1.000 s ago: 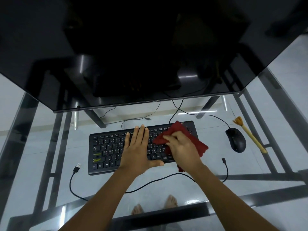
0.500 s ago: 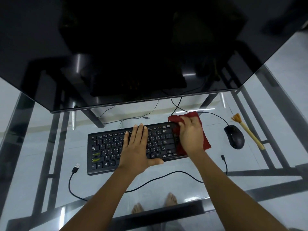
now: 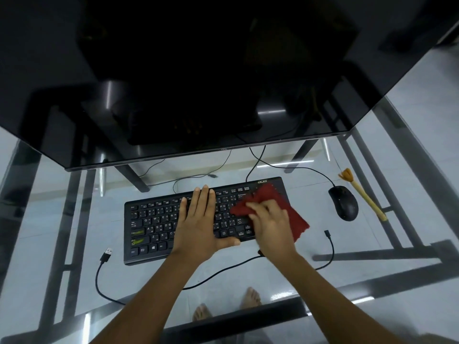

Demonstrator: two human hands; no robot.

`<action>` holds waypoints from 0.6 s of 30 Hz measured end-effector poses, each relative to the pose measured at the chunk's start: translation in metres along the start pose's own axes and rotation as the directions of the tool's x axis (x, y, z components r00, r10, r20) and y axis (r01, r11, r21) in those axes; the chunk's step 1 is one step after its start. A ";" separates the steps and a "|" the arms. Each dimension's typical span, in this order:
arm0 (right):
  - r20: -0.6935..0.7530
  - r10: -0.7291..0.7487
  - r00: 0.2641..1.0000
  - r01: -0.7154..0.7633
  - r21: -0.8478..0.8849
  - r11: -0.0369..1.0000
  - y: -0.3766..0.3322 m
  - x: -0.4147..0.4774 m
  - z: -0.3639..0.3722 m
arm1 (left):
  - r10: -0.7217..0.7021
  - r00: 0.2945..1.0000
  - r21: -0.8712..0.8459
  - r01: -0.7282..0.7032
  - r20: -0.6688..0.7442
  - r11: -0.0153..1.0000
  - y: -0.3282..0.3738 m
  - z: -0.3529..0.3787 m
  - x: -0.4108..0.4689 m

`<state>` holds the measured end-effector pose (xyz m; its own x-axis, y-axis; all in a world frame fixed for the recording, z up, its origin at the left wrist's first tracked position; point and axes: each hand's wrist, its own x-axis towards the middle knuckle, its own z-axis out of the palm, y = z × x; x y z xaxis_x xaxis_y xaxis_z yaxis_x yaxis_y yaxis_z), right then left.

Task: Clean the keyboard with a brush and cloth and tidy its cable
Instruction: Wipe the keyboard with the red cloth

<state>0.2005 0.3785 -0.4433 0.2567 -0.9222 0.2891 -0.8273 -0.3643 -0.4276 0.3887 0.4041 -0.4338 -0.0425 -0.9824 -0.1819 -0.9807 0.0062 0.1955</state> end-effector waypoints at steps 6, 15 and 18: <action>0.108 -0.022 0.994 0.018 0.034 0.999 0.048 -0.002 -0.022 | 0.010 1.000 0.000 -0.010 0.007 1.000 0.000 -0.002 0.001; 0.200 -0.231 0.952 0.226 0.048 0.973 0.002 -0.010 0.003 | 0.016 1.000 -0.040 -0.015 0.017 0.999 -0.001 -0.002 0.001; 0.017 0.111 0.994 -0.112 0.065 0.992 0.020 0.016 0.000 | 0.007 1.000 -0.044 -0.006 0.021 0.999 0.002 -0.005 0.001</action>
<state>0.1883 0.3571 -0.4470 0.1712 -0.9591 0.2254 -0.8166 -0.2661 -0.5122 0.3878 0.4026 -0.4290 -0.0531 -0.9781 -0.2012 -0.9710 0.0036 0.2391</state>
